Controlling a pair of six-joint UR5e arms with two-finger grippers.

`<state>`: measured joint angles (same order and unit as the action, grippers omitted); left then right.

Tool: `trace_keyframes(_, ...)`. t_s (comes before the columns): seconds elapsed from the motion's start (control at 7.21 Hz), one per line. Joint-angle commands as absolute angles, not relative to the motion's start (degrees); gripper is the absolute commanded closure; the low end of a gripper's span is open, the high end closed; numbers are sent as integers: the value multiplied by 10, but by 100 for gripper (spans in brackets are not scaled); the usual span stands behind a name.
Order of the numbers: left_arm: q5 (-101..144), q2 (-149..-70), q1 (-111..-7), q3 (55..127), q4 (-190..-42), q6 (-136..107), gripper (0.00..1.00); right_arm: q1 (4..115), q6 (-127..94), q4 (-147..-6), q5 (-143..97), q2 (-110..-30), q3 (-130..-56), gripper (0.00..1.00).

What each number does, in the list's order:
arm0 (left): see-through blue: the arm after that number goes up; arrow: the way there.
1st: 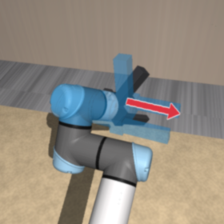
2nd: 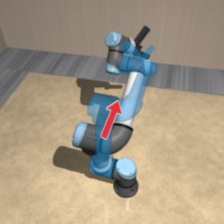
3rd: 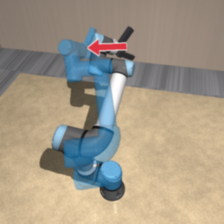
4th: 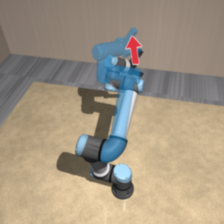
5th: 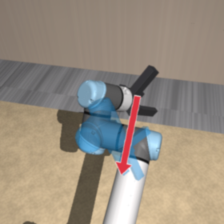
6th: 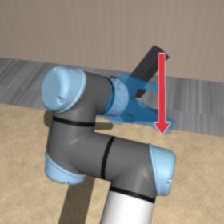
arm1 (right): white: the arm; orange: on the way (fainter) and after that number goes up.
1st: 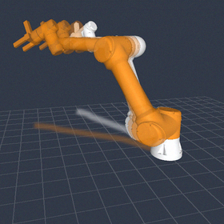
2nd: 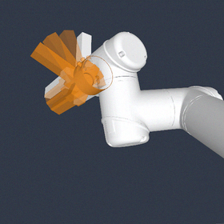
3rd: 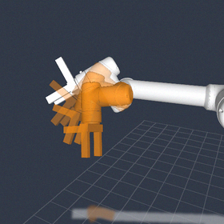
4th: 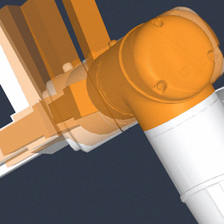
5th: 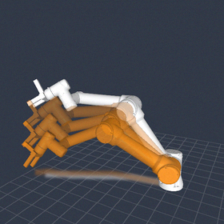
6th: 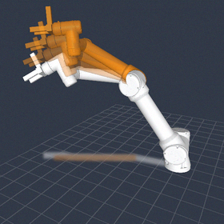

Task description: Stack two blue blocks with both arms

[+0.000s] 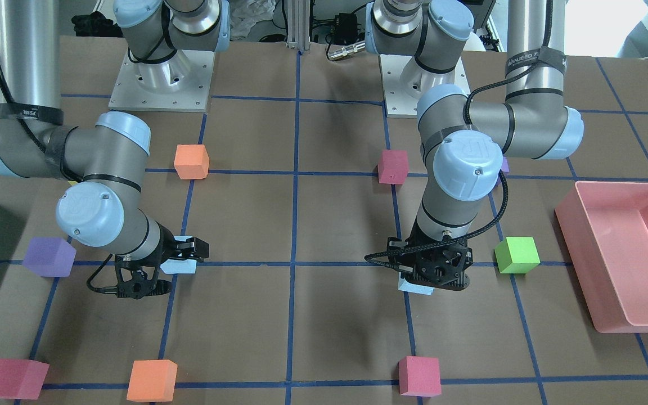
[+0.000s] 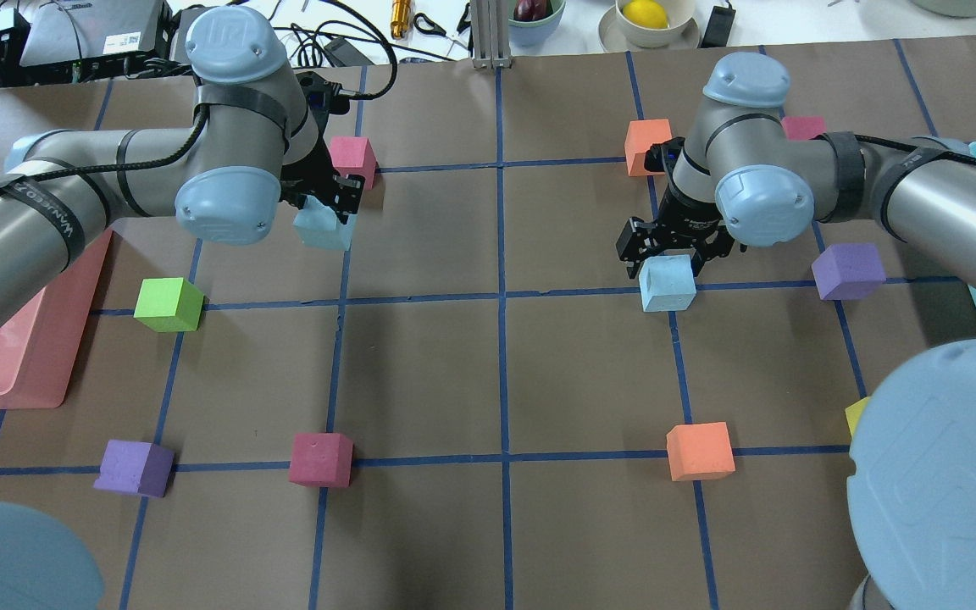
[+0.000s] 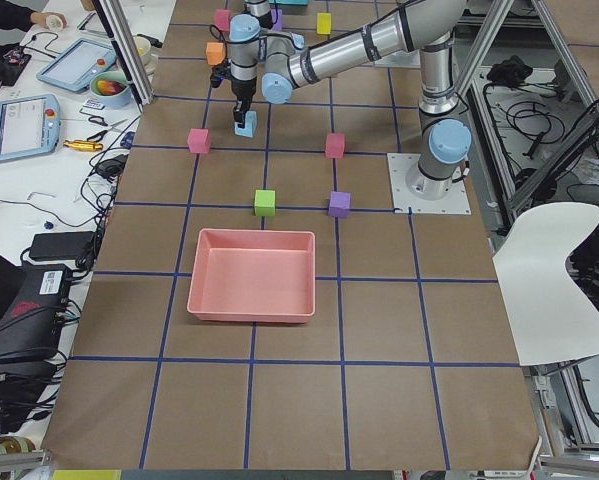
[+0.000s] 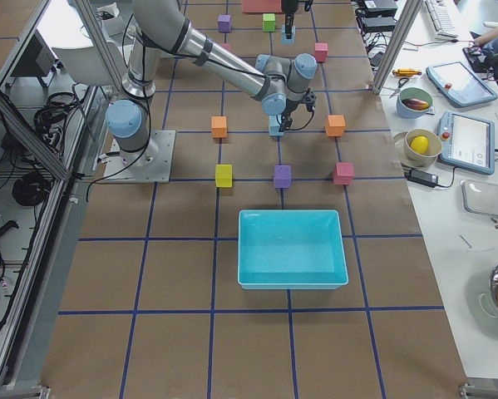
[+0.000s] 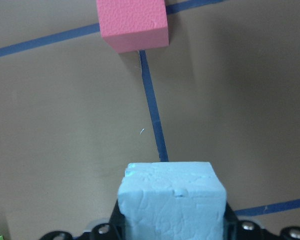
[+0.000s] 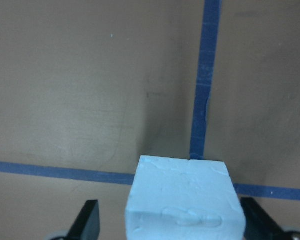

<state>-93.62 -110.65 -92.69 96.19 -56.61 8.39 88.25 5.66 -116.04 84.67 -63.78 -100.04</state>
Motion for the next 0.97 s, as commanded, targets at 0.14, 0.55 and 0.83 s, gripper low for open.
trace_keyframes(0.14,-924,-1103,-927,963,-570,82,100,882,55,-1217,881,-628,-1021,34)
trace_keyframes(0.55,-902,-1107,-925,963,-564,81,100,882,42,-1207,877,-642,-1015,100)
trace_keyframes(0.83,-907,-1103,-925,965,-564,82,100,918,-47,-1178,848,-694,-1016,100)
